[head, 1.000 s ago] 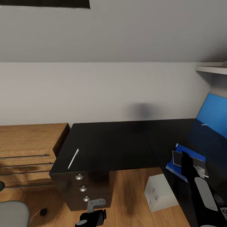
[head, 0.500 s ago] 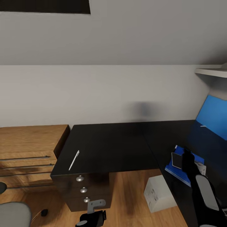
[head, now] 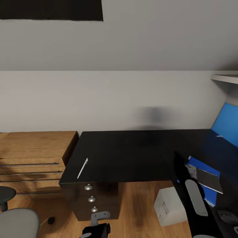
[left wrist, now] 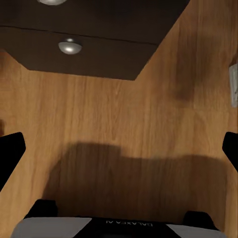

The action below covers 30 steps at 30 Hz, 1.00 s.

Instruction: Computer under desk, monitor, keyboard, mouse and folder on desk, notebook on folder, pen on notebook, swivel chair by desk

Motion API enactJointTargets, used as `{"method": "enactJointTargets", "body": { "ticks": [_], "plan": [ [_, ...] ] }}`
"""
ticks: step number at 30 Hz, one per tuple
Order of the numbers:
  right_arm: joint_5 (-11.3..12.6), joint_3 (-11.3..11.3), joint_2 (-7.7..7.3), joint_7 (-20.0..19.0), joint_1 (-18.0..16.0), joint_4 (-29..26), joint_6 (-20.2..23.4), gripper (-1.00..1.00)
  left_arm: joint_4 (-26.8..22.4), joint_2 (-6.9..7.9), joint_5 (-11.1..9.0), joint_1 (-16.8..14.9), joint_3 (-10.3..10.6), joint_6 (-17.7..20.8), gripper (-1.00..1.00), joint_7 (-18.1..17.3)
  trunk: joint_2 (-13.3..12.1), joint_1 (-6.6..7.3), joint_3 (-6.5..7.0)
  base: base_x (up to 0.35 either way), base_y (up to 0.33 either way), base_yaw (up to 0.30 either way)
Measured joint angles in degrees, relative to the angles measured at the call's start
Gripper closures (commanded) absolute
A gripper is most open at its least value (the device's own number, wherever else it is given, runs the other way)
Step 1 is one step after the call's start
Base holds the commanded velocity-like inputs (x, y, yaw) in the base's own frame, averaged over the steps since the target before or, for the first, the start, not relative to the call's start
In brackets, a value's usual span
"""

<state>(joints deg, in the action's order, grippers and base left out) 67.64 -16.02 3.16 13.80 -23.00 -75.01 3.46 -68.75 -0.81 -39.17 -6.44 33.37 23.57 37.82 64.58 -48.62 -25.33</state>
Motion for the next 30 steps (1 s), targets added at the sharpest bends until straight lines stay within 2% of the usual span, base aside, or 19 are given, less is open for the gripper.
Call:
{"method": "enactJointTargets", "body": {
  "ticks": [1, 2, 5, 6, 9, 11, 14, 16, 20, 25, 30],
  "plan": [
    [-1.06, 0.7, 0.25, 0.02, 0.0, 0.08, -0.01, -1.0, -0.24, 0.03, 0.0, 0.0, -0.07, -0.06, -1.0, 0.01, 0.0, 0.0, 0.04, 0.0, 0.0, 0.242],
    [-3.11, 2.09, 0.75, 0.05, 0.0, 0.4, -0.03, -1.0, -0.85, 0.1, 0.01, 0.0, -0.23, -0.25, -1.0, 0.05, 0.0, 0.0, 0.08, 0.0, 0.0, 0.244],
    [-6.31, 4.3, 1.37, 0.08, 0.0, 1.26, -0.07, -1.0, -2.09, 0.21, 0.04, -0.01, -0.43, -0.63, -1.0, 0.19, 0.0, 0.0, 0.2, 0.0, 0.0, 0.247],
    [-8.29, 5.91, 1.65, 0.07, 0.0, 2.04, -0.1, -1.0, -2.89, 0.26, 0.17, -0.01, -0.49, -1.06, -1.0, 0.45, 0.0, 0.0, 0.24, 0.0, 0.0, 0.249],
    [-11.18, 8.59, 1.92, 0.05, -0.01, 3.1, -0.16, -1.0, -3.72, 0.31, 0.7, -0.02, -0.5, -2.12, -1.0, 1.55, 0.0, 0.0, 0.35, 0.0, 0.0, 0.245],
    [-13.92, 12.21, 2.08, 0.0, 0.0, 3.89, -0.29, -1.0, -4.57, 0.4, 1.33, -0.02, -0.5, -4.61, -1.0, 4.35, 0.0, 0.0, 0.38, 0.0, 0.0, 0.116],
    [-14.81, 13.83, 2.13, -0.09, 0.0, 4.12, -0.33, -1.0, -5.52, 0.88, 1.46, -0.01, -0.46, -6.26, -1.0, 6.09, 0.0, 0.0, 0.39, 0.0, 0.0, 0.051],
    [-15.33, 14.79, 2.08, -0.33, 0.0, 4.19, -0.27, -1.0, -7.1, 2.07, 1.54, -0.01, -0.38, -7.05, -1.0, 7.0, 0.0, 0.0, 0.4, 0.0, 0.0, 0.012],
    [-15.52, 16.47, 1.99, -0.5, 0.0, 4.21, -0.07, -1.0, -7.75, 2.52, 1.52, 0.0, -0.38, -7.28, -1.0, 7.28, 0.0, 0.0, 0.4, 0.0, 0.0, 0.005],
    [-15.49, 17.54, 2.07, -0.5, 0.0, 4.4, -0.19, -1.0, -7.96, 2.67, 1.52, 0.0, -0.5, -7.36, -1.0, 7.37, 0.0, 0.0, 0.4, 0.0, 0.0, 0.001],
    [-15.36, 17.57, 2.0, -0.54, 0.0, 4.37, -0.13, -1.0, -7.97, 2.74, 1.32, 0.0, -0.61, -7.31, -1.0, 7.33, 0.0, 0.0, 0.4, 0.0, 0.0, 0.044]
  ]
}}
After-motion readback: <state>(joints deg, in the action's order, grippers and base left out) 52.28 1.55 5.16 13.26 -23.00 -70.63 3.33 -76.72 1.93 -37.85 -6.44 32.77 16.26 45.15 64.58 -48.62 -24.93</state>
